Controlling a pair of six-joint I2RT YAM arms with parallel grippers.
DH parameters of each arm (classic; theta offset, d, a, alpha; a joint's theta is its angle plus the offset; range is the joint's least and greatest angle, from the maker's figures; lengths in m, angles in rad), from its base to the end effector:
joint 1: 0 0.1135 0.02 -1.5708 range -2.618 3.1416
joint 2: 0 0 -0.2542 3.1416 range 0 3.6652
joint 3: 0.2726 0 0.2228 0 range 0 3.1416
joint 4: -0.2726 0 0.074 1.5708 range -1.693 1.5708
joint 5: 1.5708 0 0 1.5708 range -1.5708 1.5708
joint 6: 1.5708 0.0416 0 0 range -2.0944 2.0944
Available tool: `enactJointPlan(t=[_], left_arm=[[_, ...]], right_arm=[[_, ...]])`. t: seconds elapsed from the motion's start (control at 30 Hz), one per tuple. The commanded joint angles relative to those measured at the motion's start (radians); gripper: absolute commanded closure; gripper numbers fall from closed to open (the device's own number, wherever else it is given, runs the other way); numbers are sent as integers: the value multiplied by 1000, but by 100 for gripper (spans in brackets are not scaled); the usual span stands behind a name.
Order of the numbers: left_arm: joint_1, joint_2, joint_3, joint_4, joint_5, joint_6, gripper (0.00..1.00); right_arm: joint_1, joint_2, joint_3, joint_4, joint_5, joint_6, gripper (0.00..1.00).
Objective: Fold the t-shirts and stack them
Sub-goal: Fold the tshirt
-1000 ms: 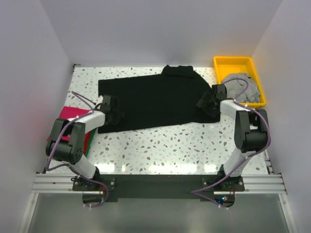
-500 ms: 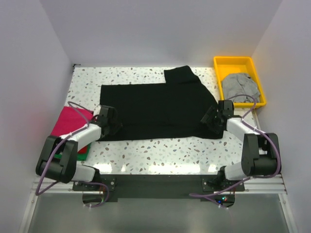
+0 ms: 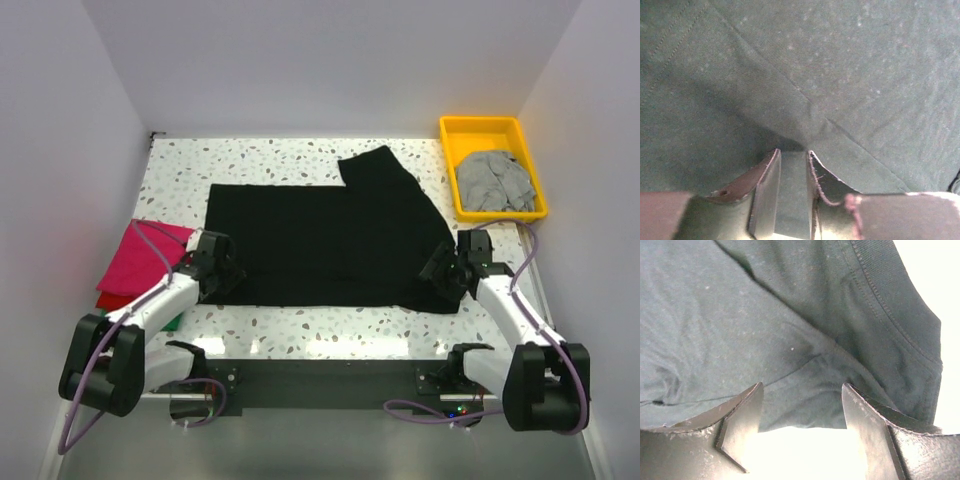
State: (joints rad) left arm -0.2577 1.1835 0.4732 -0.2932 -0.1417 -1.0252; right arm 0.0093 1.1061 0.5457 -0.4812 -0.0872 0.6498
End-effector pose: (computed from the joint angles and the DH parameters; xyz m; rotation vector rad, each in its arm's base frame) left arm 0.1830 -0.0422 0.1573 -1.0187 2.3799 -0.3043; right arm 0.1780 0.0053 0.1779 0.8039 2.5231 0.3415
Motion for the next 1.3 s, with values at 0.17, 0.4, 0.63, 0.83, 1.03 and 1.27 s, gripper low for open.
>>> enactJointPlan(t=[0.17,0.4,0.63,0.83,1.03,1.27], left_arm=[[38,126,355,-96,-21,83,61],[98,510,694,-32,13,180,53],[118,780,958,-87,-79,289,42],[141,921,1185,-172,-208,417,41],[179,1045,1361,-256,-300,448,43],[199,1107,1418,-231,-323,470,47]], right_arm=[[-5,23,219,2,-55,-59,30],[44,262,521,89,-28,-148,28],[44,573,770,231,-40,-214,28],[46,854,1036,270,-75,-237,30],[44,1073,1260,274,-103,-234,31],[47,1209,1419,283,-105,-231,33]])
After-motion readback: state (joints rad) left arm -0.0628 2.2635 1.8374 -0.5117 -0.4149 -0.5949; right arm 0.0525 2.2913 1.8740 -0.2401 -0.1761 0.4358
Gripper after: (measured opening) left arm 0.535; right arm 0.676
